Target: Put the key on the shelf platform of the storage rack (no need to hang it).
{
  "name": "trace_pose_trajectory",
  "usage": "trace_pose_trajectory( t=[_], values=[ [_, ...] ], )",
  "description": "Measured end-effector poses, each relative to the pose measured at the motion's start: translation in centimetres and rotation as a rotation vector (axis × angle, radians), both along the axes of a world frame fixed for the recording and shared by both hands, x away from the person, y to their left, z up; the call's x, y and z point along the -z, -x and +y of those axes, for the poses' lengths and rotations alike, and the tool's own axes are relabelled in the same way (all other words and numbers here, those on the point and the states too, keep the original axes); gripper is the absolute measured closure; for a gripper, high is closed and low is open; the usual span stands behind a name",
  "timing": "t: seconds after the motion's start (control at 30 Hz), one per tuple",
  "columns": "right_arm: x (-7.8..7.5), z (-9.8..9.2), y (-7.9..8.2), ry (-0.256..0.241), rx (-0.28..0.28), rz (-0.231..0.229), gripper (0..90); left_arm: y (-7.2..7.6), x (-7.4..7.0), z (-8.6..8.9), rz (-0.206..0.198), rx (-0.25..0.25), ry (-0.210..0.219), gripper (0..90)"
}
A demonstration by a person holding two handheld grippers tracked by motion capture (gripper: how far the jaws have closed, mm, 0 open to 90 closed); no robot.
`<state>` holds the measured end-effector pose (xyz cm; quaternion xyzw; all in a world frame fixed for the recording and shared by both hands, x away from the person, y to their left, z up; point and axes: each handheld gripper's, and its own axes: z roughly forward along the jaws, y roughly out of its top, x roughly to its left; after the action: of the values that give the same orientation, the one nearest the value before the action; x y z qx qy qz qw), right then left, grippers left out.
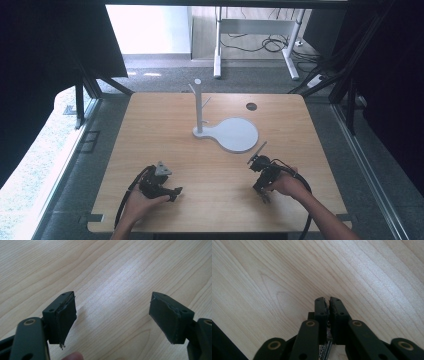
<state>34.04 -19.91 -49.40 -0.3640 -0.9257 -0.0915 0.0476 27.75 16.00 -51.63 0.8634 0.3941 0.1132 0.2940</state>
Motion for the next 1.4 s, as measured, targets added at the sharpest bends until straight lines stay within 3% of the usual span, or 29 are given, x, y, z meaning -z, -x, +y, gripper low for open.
trace_pose_trajectory(
  t=[0.3, 0.63, 1.03, 1.4],
  values=[
    [-0.1, 0.1, 0.1, 0.022, -0.023, 0.016, 89.5, 0.0, 0.0, 0.1, 0.001, 0.000, 0.000, 22.1],
    [-1.0, -0.6, 0.2, 0.014, -0.022, 0.011, 89.8, -0.1, 0.0, 0.1, 0.001, -0.006, 0.003, 22.0],
    [-4.3, -2.1, 0.4, -0.040, 0.003, -0.032, 89.9, 0.0, 0.0, 0.0, 0.002, -0.007, 0.003, 22.0],
    [-5.9, -2.4, 0.2, -0.051, 0.000, -0.071, 90.0, 0.0, 0.0, 0.0, 0.002, -0.007, 0.002, 22.0]
  ],
)
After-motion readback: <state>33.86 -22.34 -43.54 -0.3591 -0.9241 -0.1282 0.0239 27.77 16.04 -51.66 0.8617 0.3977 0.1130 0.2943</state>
